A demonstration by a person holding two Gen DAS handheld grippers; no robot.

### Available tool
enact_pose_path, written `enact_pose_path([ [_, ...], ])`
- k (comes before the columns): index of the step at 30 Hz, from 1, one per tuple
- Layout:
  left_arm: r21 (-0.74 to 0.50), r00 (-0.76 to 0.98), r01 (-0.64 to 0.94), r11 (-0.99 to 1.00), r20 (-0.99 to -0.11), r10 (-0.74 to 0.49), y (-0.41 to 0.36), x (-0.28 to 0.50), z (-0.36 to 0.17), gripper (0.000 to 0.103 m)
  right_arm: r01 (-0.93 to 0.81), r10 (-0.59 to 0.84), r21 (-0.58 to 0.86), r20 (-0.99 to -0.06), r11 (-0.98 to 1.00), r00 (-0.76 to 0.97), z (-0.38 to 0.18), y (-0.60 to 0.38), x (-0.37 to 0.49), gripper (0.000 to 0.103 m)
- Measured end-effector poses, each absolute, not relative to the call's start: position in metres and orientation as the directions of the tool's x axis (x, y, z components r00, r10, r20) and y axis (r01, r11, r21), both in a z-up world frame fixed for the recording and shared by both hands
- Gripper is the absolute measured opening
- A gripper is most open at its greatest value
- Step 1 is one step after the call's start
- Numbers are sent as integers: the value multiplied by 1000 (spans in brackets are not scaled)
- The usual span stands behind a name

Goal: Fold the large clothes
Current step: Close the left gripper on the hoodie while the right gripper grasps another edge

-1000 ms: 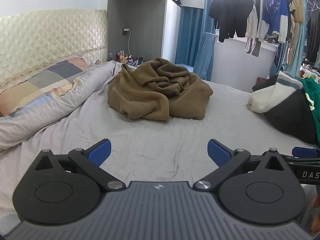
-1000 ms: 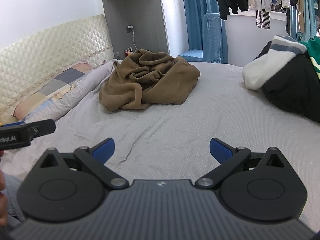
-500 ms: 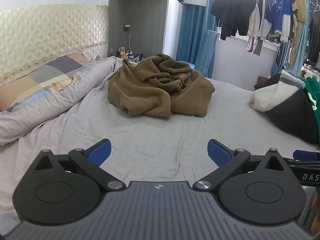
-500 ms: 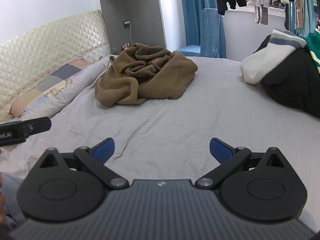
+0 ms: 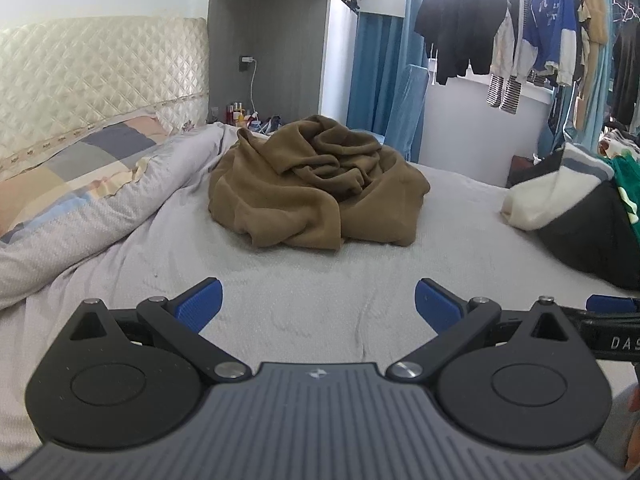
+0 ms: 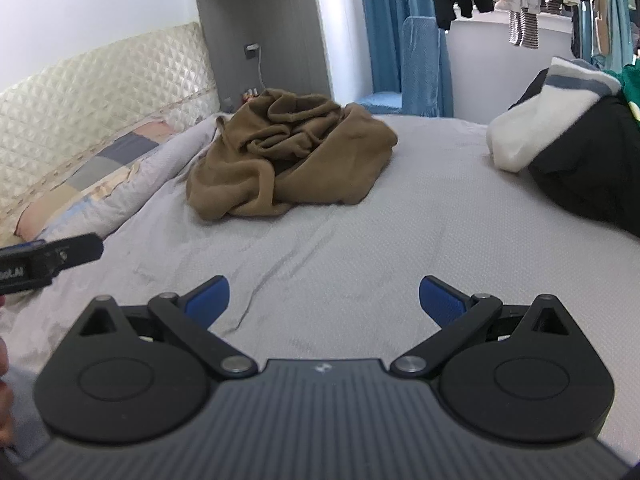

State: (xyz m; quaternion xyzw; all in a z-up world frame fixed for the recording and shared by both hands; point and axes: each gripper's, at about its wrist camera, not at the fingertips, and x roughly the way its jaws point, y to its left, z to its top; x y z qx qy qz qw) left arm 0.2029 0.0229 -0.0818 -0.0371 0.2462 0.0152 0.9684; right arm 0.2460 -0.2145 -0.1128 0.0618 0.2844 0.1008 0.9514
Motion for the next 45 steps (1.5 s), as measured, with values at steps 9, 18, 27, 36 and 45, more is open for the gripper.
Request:
enact_pose_path([
  [9, -98, 877, -20, 995, -480, -30, 31, 253, -65, 103, -206, 289, 219, -485, 954, 825, -80, -210, 294, 103],
  [18, -215, 840, 64, 974, -515, -169, 50, 379, -68, 103, -260, 356, 257, -471, 931, 807, -65, -192, 402, 103],
  [27, -289, 862, 30, 957, -476, -171, 91, 554, -97, 103, -228, 396, 394, -426, 890, 813, -97, -186, 560, 102],
  [36, -404, 887, -72, 912, -445, -127, 156, 710, -151, 102, -182, 411, 492, -410, 851, 814, -138, -158, 719, 102],
  [45, -464, 869, -99, 880, -472, -151, 178, 786, -186, 88, -185, 445, 466, -543, 865, 712, -182, -133, 806, 103],
])
